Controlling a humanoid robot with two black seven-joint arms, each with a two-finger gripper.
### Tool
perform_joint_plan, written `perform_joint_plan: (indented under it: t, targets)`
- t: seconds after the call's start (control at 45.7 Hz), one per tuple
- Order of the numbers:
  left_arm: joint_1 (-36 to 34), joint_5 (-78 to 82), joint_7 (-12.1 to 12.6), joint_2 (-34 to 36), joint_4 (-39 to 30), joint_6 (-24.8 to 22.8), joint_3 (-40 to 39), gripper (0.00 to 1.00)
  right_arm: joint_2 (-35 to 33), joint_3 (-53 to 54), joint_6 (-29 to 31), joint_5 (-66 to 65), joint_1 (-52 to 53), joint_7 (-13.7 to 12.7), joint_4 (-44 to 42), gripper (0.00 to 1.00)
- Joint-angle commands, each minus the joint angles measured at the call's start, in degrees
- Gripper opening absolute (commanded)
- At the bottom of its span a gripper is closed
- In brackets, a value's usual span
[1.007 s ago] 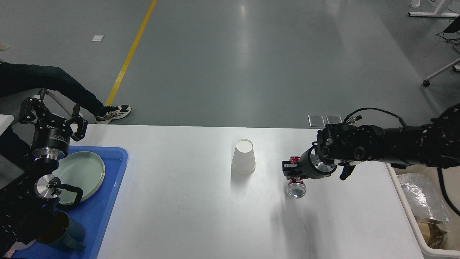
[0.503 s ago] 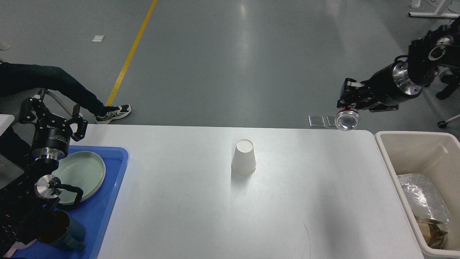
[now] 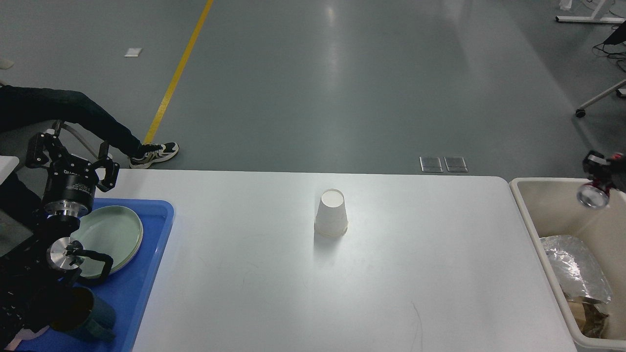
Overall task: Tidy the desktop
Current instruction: 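Lift the red can and drop it into the white bin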
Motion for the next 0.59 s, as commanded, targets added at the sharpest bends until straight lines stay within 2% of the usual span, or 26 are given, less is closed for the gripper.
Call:
perform_joint_plan:
  t: [0.0,0.044,0.372,0.569]
  targets:
    - [0.00,0.00,-0.02,0.00,0.00,-0.02,0.00,0.96,2.67,-0.25,-6.20,-0.09,-8.33,0.19,-5.17,0.64]
    - [0.00,0.00,-0.02,0.00,0.00,-0.02,0.00,0.96,3.90,-0.16,-6.91,-0.09,-10.62,0.45,-7.81,1.00]
    - [0.00,0.00,0.07,0.00,0.00,-0.02,0.00,0.96,7.42,-0.51,-6.82,0.09,-14.67,0.45,-9.14,1.00]
    - [0.00,0.00,-0.02,0.00,0.00,-0.02,0.00,0.96,9.62,-1.30,-6.03,-0.17,-8.62,0.37,-6.43,1.00]
